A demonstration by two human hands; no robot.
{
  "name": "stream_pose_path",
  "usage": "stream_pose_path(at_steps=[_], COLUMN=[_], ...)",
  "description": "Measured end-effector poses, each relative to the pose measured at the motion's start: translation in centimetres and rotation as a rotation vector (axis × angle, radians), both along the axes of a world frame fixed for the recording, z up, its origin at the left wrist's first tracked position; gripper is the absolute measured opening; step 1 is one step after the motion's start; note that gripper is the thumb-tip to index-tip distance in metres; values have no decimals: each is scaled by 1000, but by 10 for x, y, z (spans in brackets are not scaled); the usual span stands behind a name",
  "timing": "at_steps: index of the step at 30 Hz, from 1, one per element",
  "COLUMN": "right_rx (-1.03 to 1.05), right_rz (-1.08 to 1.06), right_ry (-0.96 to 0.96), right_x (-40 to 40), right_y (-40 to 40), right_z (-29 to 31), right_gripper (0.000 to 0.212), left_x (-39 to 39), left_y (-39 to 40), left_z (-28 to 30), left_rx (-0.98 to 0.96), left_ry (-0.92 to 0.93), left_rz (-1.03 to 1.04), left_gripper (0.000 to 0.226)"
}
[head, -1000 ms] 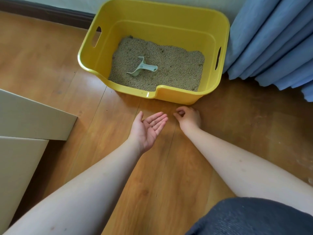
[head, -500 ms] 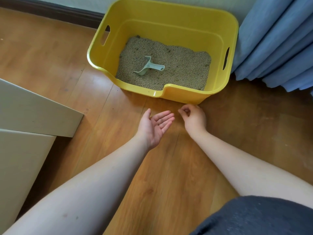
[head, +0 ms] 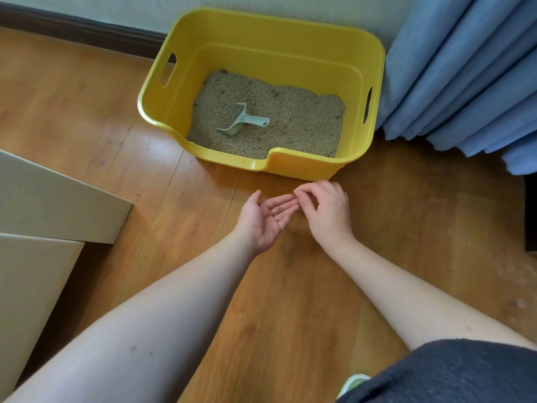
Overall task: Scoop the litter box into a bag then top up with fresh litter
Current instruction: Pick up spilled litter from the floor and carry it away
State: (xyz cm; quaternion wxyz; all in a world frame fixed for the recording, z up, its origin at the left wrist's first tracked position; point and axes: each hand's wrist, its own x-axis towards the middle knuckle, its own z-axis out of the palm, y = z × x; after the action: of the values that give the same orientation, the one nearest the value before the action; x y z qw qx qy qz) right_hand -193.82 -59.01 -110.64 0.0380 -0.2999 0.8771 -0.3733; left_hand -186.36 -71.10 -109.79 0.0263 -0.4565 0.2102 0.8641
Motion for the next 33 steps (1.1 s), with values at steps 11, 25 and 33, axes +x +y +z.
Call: stream_pose_path(at_steps=[11, 25, 33], right_rx=[380, 483, 34], right_rz=[-15, -79, 240], right_ry=[-387, -318, -177], right_x=[-34, -44, 8], right_y=[10, -17, -24], right_z=[-69, -69, -26], right_gripper=[35, 12, 4], left_x=[14, 22, 15], left_y=[-14, -30, -15], left_z=[-8, -7, -12], left_rx=[-19, -42, -19], left_ry=[-63, -72, -55], left_rz=[12, 34, 31], left_gripper=[65, 64, 59])
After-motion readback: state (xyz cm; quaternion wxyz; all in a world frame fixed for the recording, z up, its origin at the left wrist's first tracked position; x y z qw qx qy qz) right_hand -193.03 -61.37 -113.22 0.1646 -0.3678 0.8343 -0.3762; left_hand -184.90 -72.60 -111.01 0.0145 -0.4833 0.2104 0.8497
